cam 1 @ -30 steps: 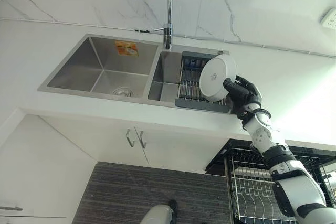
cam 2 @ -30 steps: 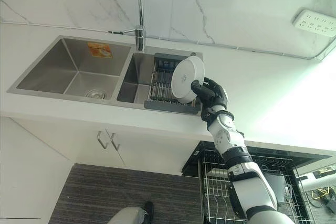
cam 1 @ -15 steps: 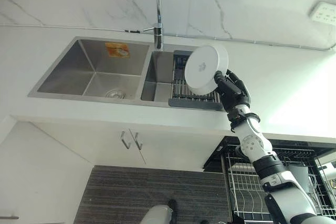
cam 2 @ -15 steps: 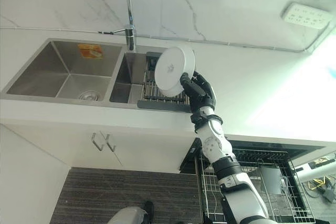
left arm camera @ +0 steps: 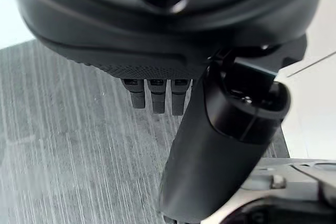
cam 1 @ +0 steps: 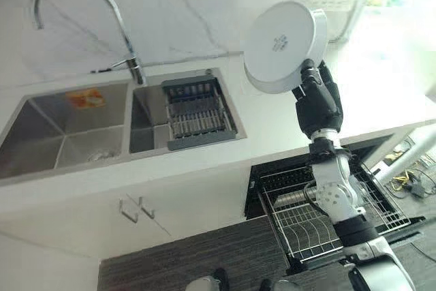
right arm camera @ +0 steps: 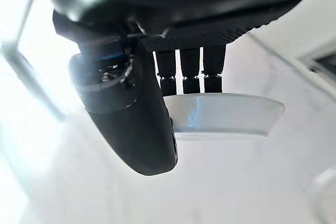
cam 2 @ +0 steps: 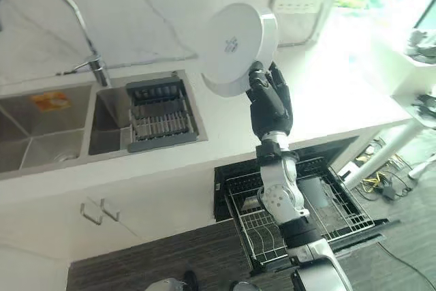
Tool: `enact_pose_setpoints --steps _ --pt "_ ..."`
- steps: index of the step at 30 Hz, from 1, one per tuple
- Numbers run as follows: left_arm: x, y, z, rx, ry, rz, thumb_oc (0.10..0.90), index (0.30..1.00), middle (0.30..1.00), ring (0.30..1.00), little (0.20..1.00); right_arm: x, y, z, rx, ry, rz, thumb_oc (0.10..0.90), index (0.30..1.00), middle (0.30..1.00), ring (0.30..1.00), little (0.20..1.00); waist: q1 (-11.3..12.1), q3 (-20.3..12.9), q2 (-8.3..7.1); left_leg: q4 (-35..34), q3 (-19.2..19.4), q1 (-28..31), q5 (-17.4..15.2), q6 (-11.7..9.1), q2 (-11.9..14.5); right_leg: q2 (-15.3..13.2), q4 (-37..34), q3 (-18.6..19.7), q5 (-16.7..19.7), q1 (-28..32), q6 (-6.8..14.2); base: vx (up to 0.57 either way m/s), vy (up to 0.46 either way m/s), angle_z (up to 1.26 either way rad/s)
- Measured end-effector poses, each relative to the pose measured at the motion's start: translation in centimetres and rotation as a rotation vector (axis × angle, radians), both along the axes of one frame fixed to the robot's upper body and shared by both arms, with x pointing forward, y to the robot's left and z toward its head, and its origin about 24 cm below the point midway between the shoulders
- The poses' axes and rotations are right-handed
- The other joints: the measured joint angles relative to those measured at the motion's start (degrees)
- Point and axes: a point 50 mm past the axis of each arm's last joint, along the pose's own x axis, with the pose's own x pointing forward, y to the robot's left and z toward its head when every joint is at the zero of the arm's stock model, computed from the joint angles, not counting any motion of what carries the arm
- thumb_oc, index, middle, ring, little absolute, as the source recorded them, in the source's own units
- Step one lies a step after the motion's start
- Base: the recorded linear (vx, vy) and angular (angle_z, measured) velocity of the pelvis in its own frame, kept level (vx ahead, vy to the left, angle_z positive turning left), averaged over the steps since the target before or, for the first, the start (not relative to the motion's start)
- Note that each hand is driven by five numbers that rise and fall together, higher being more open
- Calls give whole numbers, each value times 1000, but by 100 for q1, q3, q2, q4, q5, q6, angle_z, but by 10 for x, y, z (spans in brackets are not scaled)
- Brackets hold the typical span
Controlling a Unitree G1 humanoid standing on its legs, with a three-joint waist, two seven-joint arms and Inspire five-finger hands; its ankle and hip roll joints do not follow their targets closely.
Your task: Place the dishes in the dishwasher.
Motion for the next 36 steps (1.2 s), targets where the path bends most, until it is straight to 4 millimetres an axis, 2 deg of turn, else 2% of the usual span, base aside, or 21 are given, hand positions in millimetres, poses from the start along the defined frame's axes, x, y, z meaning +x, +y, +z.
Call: enact_pose_setpoints --steps 1,4,6,9,13,15,18,22,26,30,36 --pt "-1 0 0 1 -2 -3 800 900 900 900 900 -4 -3 -3 2 3 -6 400 300 300 300 300 -15 -2 -3 2 75 46 -7 -12 27 22 0 76 4 -4 -11 -71 -62 -83" --pt "-15 2 -1 12 27 -27 800 900 900 900 900 -17 -17 -20 50 49 -39 400 300 300 300 300 -320 -125 -33 30 426 125 -55 -115 201 134 -27 307 54 -99 -97 -55 -63 -67" --pt "-20 2 -1 13 32 -33 800 900 900 900 900 -33 -29 -33 70 76 -73 400 300 300 300 300 -346 -217 -60 49 617 138 -76 -200 293 132 -45 299 79 -189 -107 -48 -50 -65" --pt "-24 2 -1 18 48 -48 800 900 900 900 900 -47 -48 -45 88 116 -120 400 300 300 300 300 -578 -241 -79 94 776 144 -110 -250 400 181 -49 352 144 -262 -132 -9 -31 -41" --pt "-29 1 -1 16 70 -58 800 900 900 900 900 -56 -74 -49 113 131 -206 400 300 300 300 300 -795 -258 -50 109 803 175 -114 -260 457 325 -50 610 208 -362 -175 -2 -36 -40" --pt "-31 1 -1 15 75 -57 800 900 900 900 900 -58 -83 -45 112 115 -230 400 300 300 300 300 -802 -264 -46 101 900 227 -136 -294 512 365 -50 688 213 -375 -175 -6 -32 -34" --pt "-32 1 -1 14 78 -54 800 900 900 900 900 -57 -84 -45 112 114 -207 400 300 300 300 300 -820 -287 -60 65 915 225 -150 -314 512 365 -50 694 214 -394 -172 10 -12 -5" --pt "-36 4 -1 21 85 -42 800 900 900 900 900 -62 -82 -58 14 187 -187 400 300 300 300 300 -752 -406 -168 26 912 223 -150 -314 498 367 -50 698 224 -397 -156 0 0 0" --pt "-39 6 0 23 86 -10 800 900 900 900 900 -68 -82 -80 -76 300 -163 400 300 300 300 300 -724 -433 -221 19 897 207 -158 -305 487 361 -50 685 225 -400 -154 -3 -16 3" --pt "-37 6 0 23 71 10 800 900 900 900 900 -80 -86 -113 -137 445 -159 400 300 300 300 300 -612 -430 -235 44 815 93 -152 -300 475 335 -35 591 218 -460 -164 12 -12 9" --pt "-34 6 1 22 68 13 800 900 900 900 900 -82 -74 -129 -146 508 -127 400 300 300 300 300 -595 -424 -212 11 703 31 -120 -257 405 268 -23 504 213 -475 -170 16 16 11"
